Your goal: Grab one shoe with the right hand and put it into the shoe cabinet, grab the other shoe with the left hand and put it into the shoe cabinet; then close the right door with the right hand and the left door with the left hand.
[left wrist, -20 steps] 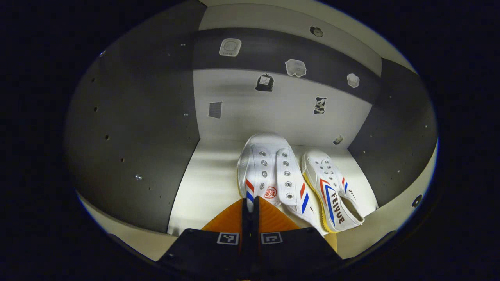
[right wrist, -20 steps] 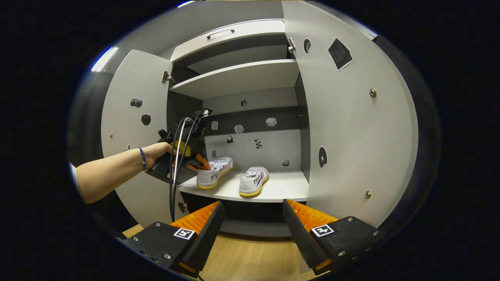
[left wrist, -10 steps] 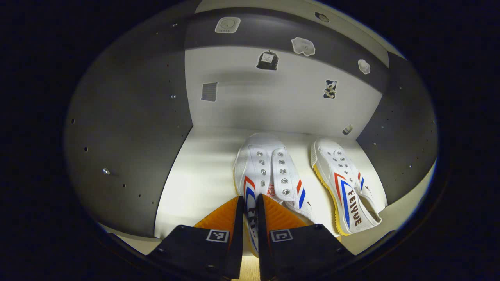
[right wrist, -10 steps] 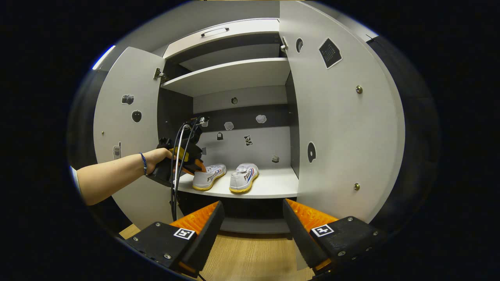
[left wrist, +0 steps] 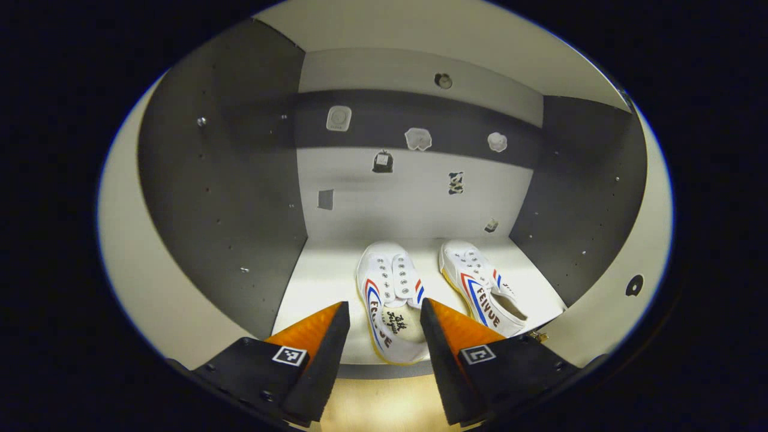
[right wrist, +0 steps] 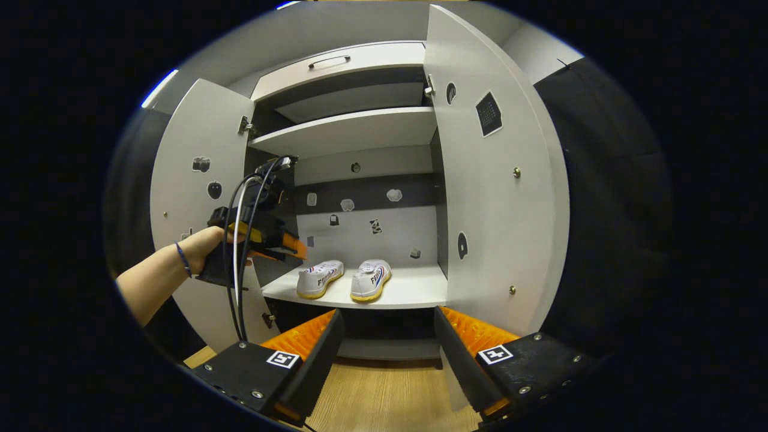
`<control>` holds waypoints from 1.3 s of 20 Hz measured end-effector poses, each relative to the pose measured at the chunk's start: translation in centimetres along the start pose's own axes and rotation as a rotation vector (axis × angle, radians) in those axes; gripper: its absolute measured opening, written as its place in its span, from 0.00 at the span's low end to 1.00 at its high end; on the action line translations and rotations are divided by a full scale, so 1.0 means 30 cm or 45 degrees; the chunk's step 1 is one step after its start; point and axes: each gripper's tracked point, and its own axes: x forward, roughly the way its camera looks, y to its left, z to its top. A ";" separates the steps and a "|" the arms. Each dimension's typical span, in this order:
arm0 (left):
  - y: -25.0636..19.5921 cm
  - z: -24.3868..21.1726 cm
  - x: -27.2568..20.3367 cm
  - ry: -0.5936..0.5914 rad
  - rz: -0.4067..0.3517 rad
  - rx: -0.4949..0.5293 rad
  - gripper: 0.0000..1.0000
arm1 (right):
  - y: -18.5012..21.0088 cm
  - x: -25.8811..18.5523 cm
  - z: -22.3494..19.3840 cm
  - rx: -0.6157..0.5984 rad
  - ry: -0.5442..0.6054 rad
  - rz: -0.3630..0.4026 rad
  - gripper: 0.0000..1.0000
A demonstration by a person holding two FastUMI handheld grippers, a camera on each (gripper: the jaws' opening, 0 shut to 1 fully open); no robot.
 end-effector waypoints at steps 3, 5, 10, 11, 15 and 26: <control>-0.008 0.033 -0.161 -0.140 0.019 0.020 0.88 | -0.011 -0.044 0.027 -0.019 -0.017 0.002 0.92; -0.011 0.033 -0.252 -0.208 0.039 0.025 0.99 | -0.030 -0.072 0.035 -0.024 -0.013 -0.001 0.93; -0.023 0.033 -0.452 -0.349 0.067 -0.013 0.98 | -0.112 -0.135 0.066 0.004 -0.011 0.003 0.93; -0.025 0.044 -0.495 -0.384 0.065 -0.017 0.97 | -0.136 -0.143 0.078 -0.001 -0.024 -0.007 0.93; -0.033 0.049 -0.645 -0.464 0.090 -0.005 0.97 | -0.182 -0.194 0.102 0.070 -0.040 0.032 0.92; -0.040 -0.085 -0.894 -0.578 0.149 0.048 0.97 | -0.594 -0.225 0.055 0.015 -0.019 -0.196 0.92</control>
